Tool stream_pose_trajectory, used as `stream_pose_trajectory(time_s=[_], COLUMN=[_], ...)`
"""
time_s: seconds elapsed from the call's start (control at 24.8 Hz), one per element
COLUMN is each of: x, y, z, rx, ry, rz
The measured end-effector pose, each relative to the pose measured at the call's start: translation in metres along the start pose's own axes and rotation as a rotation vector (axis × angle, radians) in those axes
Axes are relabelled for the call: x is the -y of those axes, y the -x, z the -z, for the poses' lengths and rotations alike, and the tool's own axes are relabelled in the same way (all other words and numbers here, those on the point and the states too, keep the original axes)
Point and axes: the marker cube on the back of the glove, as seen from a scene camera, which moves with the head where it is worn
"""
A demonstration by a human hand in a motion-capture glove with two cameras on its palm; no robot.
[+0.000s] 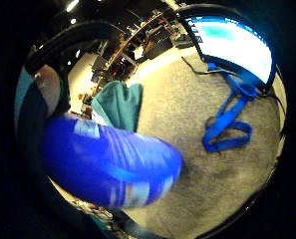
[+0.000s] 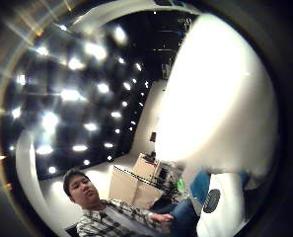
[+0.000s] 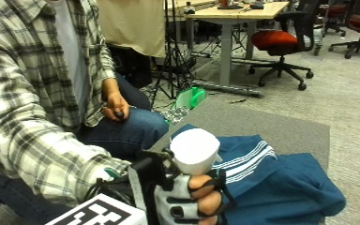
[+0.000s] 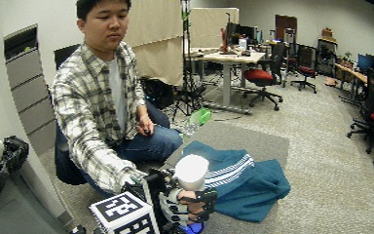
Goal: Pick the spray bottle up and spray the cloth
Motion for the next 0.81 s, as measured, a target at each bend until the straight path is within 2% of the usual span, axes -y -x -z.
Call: stream_pose_trajectory(time_s=[0.2,0.81], x=[0.013,0.019], y=[-0.002,0.005], z=[-0.006,-0.006], rx=[0.062,-0.009], ry=[-0.033,-0.099], rz=[-0.018,0.046])
